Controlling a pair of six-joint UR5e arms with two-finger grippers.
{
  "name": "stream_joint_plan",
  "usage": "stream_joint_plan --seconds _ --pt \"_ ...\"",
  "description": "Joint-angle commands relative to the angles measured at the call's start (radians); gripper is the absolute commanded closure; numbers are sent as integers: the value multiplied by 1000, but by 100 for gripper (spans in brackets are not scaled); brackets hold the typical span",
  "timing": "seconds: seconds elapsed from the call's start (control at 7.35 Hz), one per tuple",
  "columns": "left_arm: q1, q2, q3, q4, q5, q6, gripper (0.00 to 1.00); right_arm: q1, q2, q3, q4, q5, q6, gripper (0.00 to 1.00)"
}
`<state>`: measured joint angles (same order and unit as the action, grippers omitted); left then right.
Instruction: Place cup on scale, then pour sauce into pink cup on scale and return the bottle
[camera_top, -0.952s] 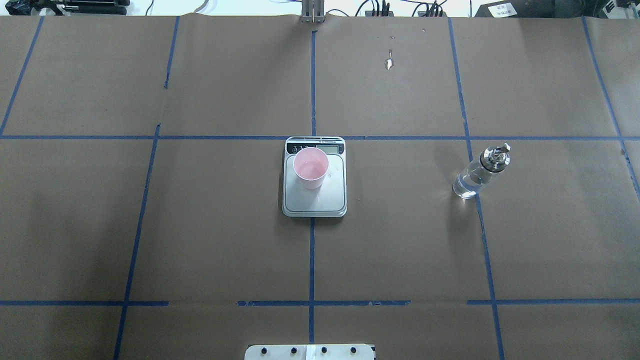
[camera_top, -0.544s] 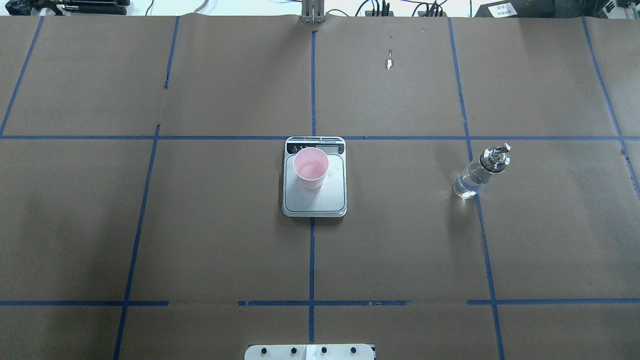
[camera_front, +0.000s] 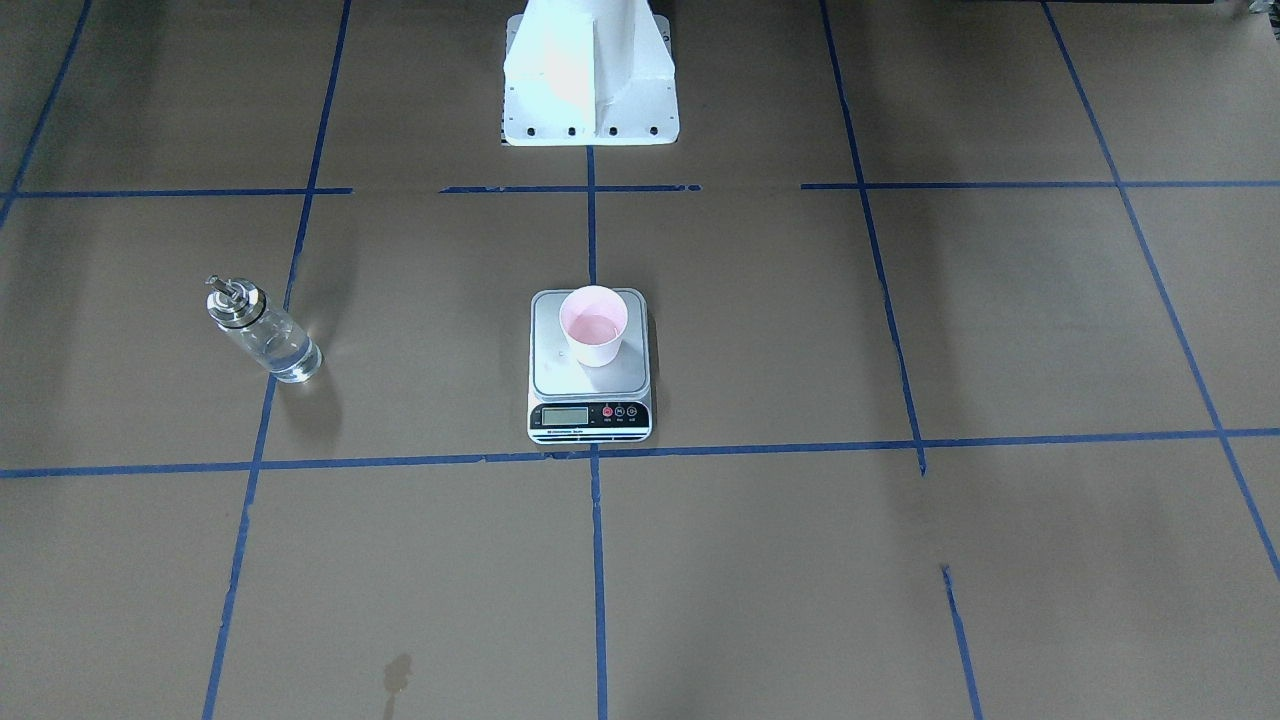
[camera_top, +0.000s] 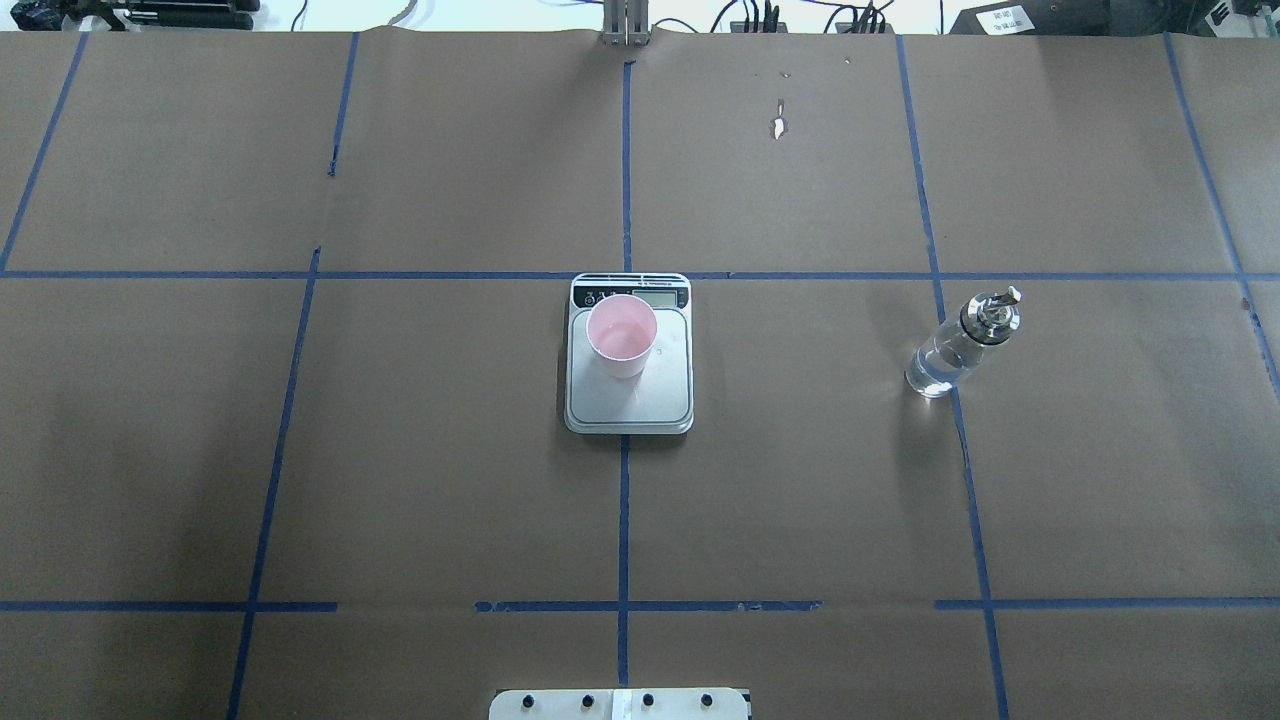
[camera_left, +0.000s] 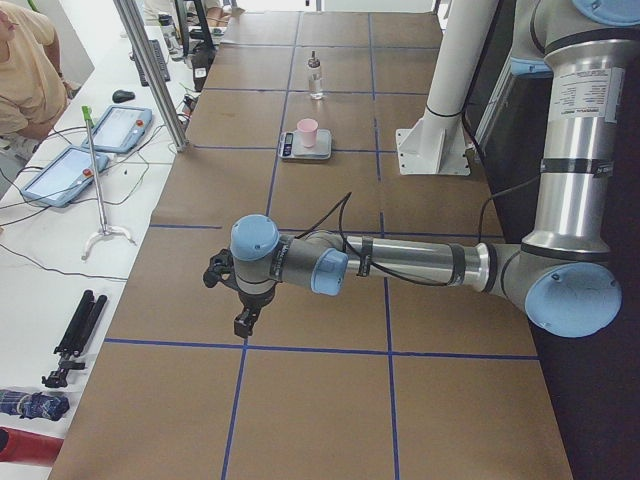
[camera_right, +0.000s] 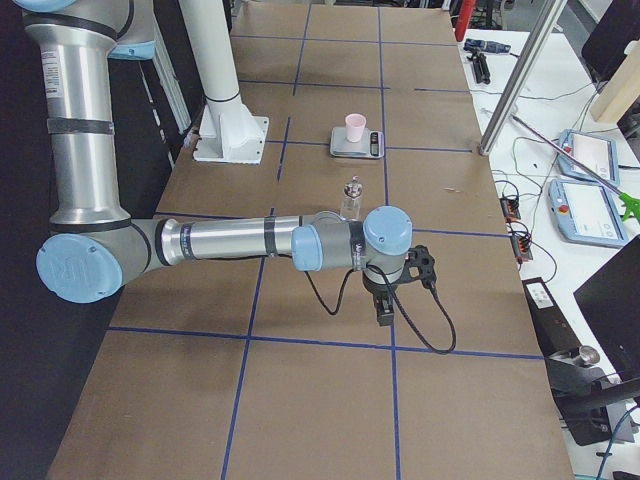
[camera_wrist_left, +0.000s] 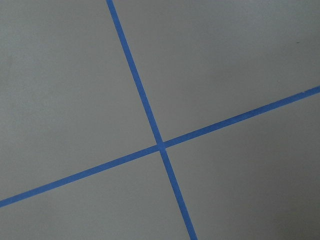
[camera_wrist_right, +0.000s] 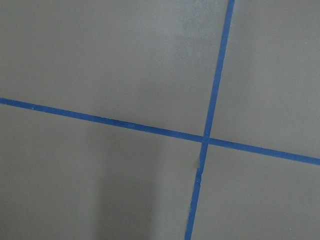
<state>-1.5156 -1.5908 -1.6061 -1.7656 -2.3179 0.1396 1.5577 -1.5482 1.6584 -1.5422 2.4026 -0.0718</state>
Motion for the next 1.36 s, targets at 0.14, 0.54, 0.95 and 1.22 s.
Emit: stream_joint_plan --seconds 0.14,0.54,0.95,1.22 --pt "0 5 0 0 0 0 0 -1 -27 28 -1 13 6 0" --pt "1 3 3 2 0 -6 0 -1 -30 32 -4 13 7 0" --pt "-2 -2 -56 244 -1 -3 0 -1 -36 27 -16 12 3 0" --pt "-3 5 -116 313 -3 -5 0 -1 -53 15 -13 10 -3 0"
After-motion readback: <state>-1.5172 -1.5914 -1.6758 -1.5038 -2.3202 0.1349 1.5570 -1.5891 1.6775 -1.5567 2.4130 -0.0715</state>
